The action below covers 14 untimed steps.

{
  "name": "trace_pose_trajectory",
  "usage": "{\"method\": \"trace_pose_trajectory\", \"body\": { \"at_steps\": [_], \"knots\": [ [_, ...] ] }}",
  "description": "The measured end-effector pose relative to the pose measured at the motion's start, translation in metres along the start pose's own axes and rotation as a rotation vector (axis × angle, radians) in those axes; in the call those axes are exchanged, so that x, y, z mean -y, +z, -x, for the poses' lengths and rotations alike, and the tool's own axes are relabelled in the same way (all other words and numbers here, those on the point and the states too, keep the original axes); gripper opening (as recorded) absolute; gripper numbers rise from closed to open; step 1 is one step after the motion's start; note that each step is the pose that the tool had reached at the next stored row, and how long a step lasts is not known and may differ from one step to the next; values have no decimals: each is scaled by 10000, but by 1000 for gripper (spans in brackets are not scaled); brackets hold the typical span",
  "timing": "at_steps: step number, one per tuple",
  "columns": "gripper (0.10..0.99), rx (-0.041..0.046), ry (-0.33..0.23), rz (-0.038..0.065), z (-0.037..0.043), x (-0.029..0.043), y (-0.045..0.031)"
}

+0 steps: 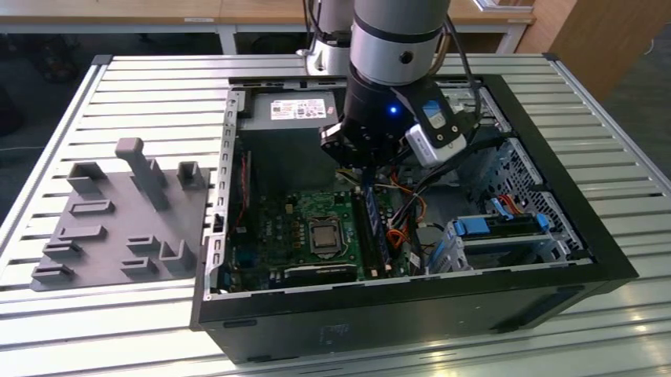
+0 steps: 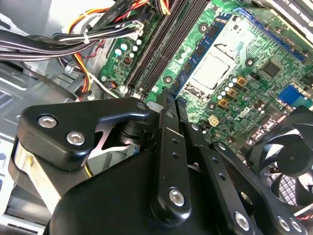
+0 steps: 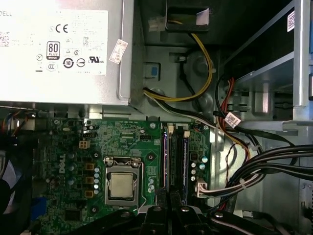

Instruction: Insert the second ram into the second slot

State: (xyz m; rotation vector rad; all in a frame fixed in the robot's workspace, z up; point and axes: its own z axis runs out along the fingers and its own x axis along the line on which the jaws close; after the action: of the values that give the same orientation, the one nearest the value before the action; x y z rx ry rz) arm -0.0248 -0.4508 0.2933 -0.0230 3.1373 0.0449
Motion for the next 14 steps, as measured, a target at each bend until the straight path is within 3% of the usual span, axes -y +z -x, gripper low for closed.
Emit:
{"method": "trace_pose_trajectory", "body": {
  "at_steps": [14],
  "knots": [
    [137,-4,0,17,12,4,123]
  ]
}}
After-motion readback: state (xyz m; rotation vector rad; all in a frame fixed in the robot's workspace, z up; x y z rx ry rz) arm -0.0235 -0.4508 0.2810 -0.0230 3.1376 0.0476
